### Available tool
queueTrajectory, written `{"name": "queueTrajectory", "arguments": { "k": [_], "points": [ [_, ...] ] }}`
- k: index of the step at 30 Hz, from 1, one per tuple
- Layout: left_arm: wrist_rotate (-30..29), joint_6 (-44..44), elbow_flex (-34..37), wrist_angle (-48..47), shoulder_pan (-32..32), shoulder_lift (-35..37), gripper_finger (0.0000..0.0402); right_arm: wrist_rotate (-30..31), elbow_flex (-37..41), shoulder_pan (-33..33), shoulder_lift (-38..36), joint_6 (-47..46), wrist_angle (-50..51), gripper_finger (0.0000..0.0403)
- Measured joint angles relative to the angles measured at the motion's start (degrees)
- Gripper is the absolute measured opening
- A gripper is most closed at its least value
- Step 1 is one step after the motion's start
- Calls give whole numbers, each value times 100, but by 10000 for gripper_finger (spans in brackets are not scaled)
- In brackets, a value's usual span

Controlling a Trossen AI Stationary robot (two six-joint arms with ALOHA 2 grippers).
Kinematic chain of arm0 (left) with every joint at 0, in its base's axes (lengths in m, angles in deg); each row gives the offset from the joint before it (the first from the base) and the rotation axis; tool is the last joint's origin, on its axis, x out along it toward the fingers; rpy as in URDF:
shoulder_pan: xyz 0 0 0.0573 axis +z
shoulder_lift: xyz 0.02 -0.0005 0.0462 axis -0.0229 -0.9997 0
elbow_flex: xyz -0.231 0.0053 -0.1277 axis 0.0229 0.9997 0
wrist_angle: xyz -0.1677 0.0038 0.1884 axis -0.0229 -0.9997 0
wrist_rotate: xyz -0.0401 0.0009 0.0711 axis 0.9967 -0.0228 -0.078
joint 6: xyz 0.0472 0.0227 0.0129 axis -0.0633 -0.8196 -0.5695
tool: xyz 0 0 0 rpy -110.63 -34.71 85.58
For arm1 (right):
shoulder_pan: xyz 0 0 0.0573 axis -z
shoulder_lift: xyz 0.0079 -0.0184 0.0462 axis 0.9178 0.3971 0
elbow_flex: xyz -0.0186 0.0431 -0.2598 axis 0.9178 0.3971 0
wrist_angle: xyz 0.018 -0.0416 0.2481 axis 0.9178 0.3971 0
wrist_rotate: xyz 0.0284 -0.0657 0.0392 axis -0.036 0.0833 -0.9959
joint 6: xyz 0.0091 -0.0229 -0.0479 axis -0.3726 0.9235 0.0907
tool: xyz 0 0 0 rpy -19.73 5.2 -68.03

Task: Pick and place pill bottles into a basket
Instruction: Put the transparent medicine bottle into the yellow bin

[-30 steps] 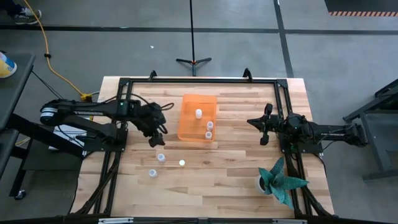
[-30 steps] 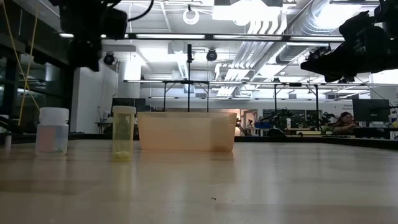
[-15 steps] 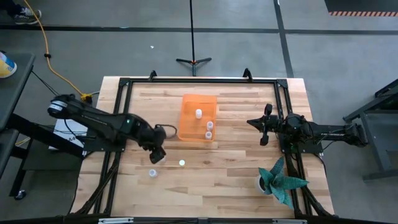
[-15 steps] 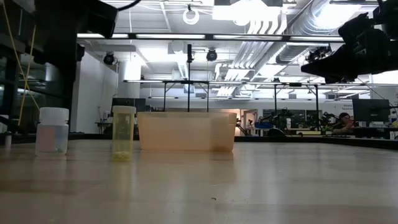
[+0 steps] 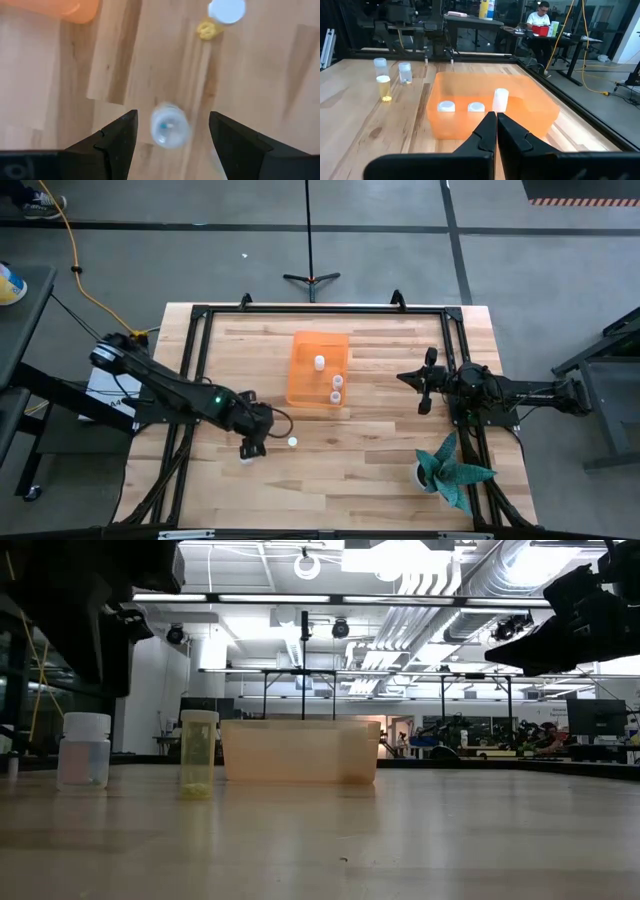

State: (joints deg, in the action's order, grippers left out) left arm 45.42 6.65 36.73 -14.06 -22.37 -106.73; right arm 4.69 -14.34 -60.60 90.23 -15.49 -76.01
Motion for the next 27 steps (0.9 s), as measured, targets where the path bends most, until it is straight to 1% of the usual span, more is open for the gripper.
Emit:
{"name": "queueTrajectory", "arguments": {
  "k": [6,12,18,27],
  "points": [
    [-39,73,0,6,-1,-203,278,-2,0,-1,2,-2,23,3],
    [171,97,2,11,-1,-311,278,-2,0,0,2,-6,134,1],
    [169,97,5,17,-1,-485,278,-2,0,0,2,-14,169,7],
    [169,99,39,14,2,-768,278,-2,0,-1,2,-15,174,1]
  ]
}}
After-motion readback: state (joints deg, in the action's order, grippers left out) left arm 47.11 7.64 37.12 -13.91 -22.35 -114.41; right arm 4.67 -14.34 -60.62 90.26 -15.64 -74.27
